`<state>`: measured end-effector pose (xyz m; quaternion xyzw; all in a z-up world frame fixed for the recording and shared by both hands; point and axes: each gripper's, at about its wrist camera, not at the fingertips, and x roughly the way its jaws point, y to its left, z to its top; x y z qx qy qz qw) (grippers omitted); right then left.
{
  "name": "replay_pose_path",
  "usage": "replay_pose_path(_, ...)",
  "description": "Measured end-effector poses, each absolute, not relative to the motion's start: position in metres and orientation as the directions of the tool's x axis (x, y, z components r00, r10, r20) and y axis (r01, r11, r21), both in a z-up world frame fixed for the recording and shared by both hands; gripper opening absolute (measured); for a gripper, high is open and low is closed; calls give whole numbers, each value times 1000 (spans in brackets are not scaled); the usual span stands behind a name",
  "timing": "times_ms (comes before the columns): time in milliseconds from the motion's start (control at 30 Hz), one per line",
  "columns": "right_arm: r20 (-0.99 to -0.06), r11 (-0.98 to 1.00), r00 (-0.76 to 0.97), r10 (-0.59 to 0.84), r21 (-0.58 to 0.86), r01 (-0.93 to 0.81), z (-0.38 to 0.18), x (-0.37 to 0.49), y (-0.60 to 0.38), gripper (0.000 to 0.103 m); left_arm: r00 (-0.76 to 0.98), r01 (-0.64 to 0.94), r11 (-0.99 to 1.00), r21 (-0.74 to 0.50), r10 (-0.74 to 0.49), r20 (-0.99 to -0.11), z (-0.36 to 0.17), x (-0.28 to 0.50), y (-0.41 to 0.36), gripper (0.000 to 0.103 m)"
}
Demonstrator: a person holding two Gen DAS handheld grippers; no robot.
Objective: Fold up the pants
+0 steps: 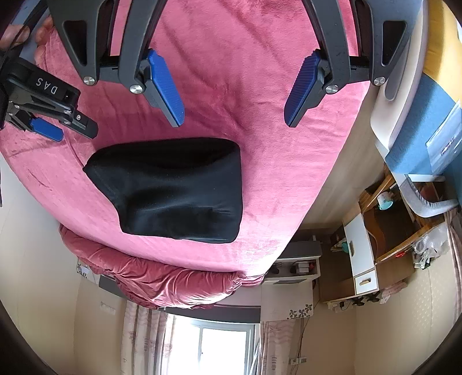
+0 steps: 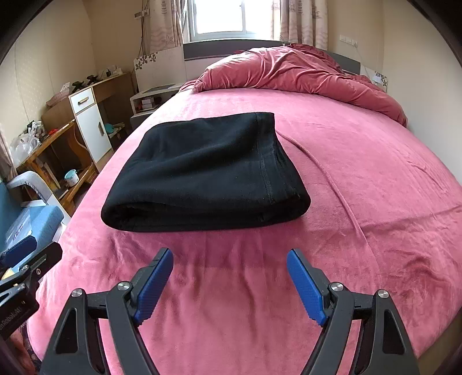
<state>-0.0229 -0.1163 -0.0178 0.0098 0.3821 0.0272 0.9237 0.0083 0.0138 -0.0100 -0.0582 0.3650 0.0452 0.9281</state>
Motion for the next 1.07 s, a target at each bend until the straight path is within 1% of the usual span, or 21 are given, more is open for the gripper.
replay_pose_path(433,-699,998,712,66,44,-48,-17,-24,-118,82,736,-152,986,-73,63,-675,-8,4,17,73)
replay_pose_path(800,-703,998,708,59,36,-48,-20,-22,-119,82,717,-167,985,-51,86,-692,-13,7,16,73)
replay_pose_path(1067,-722,999,690,54,39,-37,-30,-20,-123,82,718,-148,987,-68,60,-693,-19,8,16,73)
